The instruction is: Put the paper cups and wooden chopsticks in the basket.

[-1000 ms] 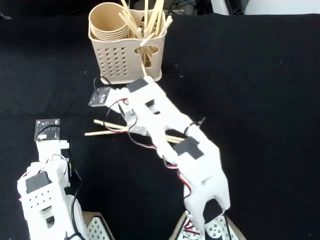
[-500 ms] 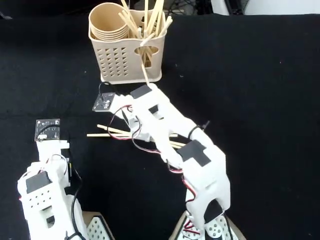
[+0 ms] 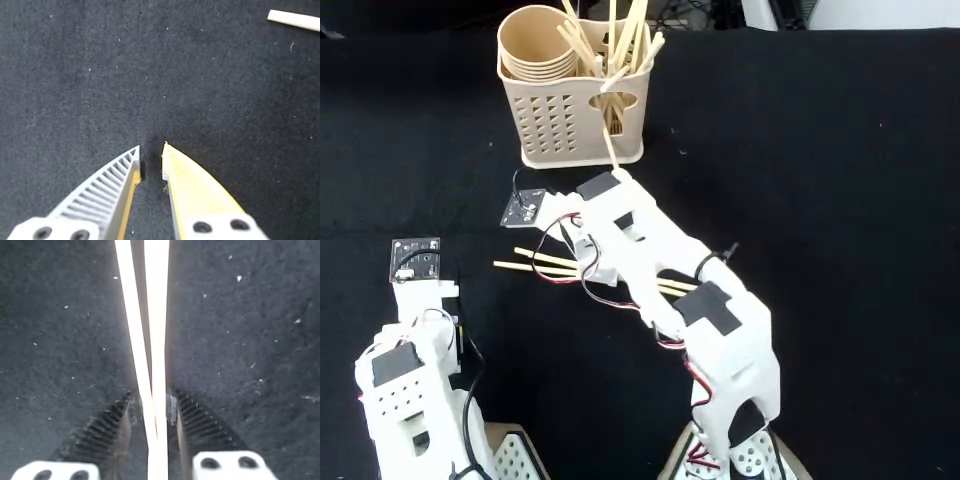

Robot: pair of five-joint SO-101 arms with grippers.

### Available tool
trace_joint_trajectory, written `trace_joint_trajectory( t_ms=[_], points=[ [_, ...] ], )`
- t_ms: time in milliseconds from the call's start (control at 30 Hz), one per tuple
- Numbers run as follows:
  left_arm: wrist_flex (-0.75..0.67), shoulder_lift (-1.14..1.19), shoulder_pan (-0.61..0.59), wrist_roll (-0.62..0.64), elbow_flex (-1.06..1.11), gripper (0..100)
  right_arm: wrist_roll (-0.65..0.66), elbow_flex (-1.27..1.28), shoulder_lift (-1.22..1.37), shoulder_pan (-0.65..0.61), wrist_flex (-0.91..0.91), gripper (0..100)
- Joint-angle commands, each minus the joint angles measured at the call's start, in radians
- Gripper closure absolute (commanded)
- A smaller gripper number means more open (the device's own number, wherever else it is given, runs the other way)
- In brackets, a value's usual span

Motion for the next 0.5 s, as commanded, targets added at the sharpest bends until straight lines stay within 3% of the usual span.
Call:
trace_joint_trajectory(
  t_ms=[0, 167, 467],
  points=[
    [-0.017, -0.011, 0.012, 0.000, -0.005, 91, 0.035, -0.051, -0.027, 0.000, -0.023, 87.0],
    [-0.017, -0.011, 0.012, 0.000, -0.005, 91, 0.063, -0.056, -0.002, -0.006, -0.005, 98.8],
    [-0.017, -0.011, 0.012, 0.000, -0.005, 91, 0.058, -0.059, 0.015, 0.000, 0.003, 98.6]
  ],
)
